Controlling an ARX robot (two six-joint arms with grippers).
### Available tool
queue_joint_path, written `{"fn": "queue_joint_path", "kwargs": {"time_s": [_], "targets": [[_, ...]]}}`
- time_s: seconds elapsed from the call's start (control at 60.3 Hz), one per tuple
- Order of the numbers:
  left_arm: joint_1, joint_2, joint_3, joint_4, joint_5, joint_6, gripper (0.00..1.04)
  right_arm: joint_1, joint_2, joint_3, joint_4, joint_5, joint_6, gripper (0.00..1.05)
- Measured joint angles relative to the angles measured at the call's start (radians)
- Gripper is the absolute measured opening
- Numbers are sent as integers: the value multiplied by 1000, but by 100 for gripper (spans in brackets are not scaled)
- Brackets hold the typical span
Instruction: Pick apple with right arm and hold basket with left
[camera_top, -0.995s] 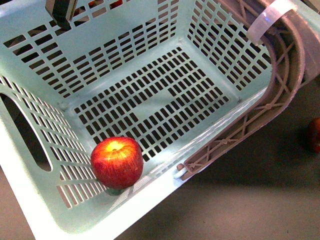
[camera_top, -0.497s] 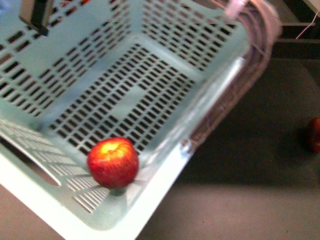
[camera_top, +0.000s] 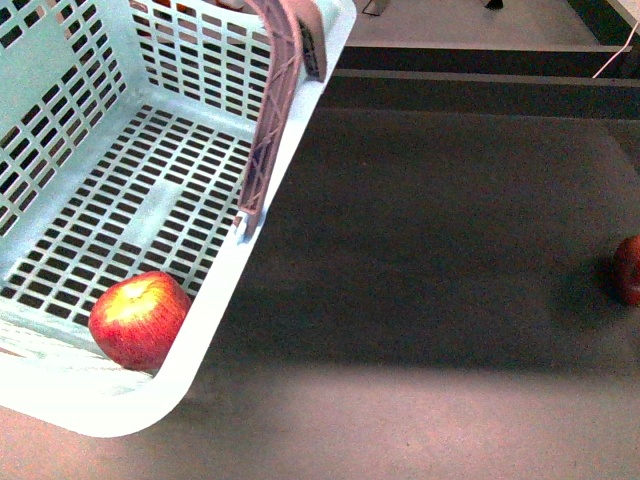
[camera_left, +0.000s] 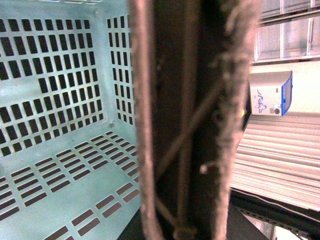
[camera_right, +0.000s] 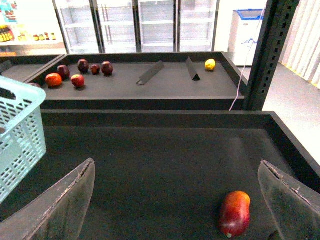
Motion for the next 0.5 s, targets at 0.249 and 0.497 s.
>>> {"fn": "queue_joint_path", "kwargs": {"time_s": [0.249,0.497], "targets": [[108,54,-54,49,62,-31,6,0,0,0,0,0,0,96],[131,85,-100,61,138,-23,6,0,0,0,0,0,0,96]]}}
